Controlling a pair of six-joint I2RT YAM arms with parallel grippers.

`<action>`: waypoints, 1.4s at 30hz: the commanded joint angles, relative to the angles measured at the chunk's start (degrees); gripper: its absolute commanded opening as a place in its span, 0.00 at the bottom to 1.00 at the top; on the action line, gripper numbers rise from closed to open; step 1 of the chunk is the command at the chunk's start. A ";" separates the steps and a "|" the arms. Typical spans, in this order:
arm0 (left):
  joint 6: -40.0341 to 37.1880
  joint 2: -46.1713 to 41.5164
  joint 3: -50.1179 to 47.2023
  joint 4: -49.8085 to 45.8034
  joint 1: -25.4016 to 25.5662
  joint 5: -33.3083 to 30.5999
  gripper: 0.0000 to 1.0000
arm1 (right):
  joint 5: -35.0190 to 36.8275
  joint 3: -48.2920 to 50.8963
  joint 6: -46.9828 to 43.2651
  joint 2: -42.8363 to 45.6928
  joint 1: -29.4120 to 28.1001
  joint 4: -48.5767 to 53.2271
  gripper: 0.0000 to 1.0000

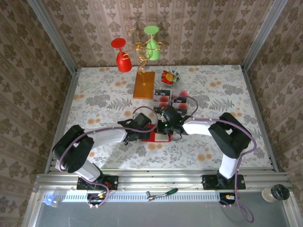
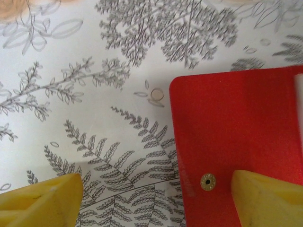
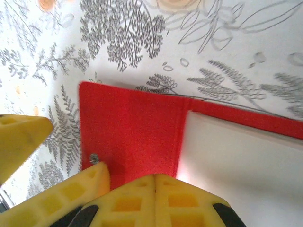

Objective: Put the credit cards into the card holder
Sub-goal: Press the card holder at the center of the table.

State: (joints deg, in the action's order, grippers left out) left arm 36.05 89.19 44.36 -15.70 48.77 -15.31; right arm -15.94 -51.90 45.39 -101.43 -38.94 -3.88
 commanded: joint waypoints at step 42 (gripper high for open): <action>6.17 -0.80 14.06 5.62 1.82 14.54 0.82 | 5.05 7.98 -4.08 15.56 4.53 9.03 0.07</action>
State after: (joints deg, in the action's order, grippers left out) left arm 38.74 86.67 59.99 -13.58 50.54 -3.88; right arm -12.27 -45.08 40.71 -87.33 -34.63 4.60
